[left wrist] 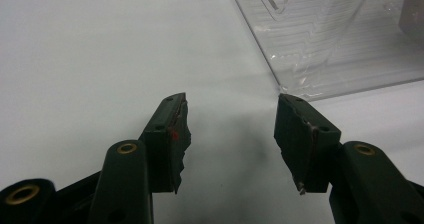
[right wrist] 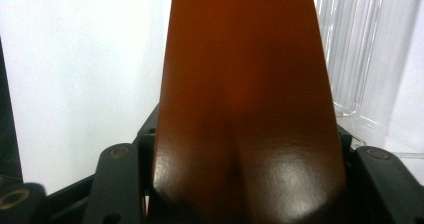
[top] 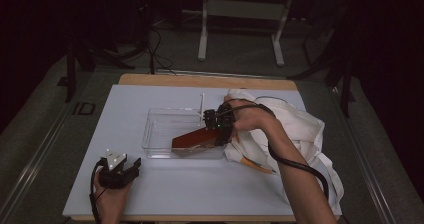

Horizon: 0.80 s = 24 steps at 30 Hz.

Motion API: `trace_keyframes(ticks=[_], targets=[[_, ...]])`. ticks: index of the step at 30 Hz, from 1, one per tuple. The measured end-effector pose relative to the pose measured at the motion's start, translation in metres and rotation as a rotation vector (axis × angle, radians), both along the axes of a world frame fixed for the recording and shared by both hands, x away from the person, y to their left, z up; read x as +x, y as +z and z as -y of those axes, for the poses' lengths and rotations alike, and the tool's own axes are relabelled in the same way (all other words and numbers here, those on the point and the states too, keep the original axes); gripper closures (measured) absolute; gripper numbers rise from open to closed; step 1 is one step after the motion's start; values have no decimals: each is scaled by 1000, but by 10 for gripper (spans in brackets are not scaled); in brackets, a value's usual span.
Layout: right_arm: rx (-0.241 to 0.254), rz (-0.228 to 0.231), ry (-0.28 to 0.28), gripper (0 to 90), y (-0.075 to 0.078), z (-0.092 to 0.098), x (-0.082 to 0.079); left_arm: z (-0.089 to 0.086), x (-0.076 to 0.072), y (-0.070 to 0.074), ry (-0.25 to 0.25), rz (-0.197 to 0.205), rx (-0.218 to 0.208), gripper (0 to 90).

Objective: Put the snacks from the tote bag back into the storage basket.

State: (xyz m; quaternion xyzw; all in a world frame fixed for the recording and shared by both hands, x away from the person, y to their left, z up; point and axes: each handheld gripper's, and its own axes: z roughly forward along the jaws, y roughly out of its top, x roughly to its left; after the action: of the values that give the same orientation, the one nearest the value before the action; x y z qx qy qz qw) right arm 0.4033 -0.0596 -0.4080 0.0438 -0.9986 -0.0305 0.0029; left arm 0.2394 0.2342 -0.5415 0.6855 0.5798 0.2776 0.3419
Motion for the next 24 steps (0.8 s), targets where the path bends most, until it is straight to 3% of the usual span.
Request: trace_keyframes(ticks=[24], targets=[[11,-25,22,405,-13,-20,0,0,0,0,2,0,-2,474]])
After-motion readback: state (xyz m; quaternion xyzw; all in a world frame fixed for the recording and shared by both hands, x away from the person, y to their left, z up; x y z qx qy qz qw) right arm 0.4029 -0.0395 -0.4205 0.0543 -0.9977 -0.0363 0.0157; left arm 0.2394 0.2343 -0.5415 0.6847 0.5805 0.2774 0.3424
